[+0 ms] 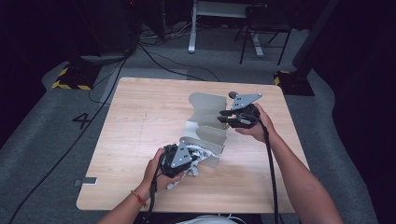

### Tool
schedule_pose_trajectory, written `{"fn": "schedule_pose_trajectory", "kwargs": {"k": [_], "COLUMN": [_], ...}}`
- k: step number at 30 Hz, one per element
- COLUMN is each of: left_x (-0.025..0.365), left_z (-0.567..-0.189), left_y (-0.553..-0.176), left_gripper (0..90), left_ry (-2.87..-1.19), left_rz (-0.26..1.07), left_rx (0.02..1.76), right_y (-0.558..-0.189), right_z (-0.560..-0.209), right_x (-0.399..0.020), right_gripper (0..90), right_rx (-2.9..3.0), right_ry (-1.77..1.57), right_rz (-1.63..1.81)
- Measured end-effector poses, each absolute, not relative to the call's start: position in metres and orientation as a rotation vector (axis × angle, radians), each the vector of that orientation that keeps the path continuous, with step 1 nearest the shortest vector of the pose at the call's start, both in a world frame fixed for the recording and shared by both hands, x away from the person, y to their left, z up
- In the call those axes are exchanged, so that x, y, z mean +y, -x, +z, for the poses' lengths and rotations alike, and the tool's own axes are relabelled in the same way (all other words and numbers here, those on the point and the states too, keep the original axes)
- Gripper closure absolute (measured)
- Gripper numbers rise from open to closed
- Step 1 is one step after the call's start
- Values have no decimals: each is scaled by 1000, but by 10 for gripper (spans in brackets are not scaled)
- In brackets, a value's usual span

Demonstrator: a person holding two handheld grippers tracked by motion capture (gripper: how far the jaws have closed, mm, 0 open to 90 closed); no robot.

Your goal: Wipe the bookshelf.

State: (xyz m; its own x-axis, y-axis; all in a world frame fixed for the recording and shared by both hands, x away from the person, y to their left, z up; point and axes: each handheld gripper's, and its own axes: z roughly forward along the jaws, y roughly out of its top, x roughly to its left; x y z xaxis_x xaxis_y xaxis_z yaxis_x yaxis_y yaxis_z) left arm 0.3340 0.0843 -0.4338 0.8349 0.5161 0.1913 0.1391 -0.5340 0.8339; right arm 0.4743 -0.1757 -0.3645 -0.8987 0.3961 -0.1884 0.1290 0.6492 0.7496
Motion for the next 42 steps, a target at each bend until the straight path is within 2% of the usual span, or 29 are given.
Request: {"fn": "schedule_pose_trajectory", "kwargs": {"k": [8, 16, 24, 26, 33, 40, 42], "left_x": [93, 118, 123, 126, 133, 127, 119], "left_z": [-434, -435, -431, -430, -425, -424, -426], "left_y": [-339, -343, -348, -351, -335, -308, -302], "left_gripper": [846, 846, 846, 846, 846, 846, 844], "left_ry": [-2091, -2076, -2065, -2059, -2059, -2065, -2074], "left_rz": [559, 568, 568, 545, 496, 387, 318], "left_rx": [528, 606, 623, 626, 595, 543, 505], "right_y": [-473, -438, -399, -394, -392, -399, -401], "right_z": [-360, -356, -352, -350, -341, -348, -352], "right_x": [-177, -180, -178, -180, -203, -221, -220], "right_gripper": [848, 864, 750, 694, 560, 520, 516], "right_rx": [2591, 2638, 2624, 2625, 2615, 2627, 2627], "right_ry": [-462, -560, -620, -623, -528, -428, -403], "right_rz": [1099, 1067, 1024, 1035, 1078, 1090, 1081]}}
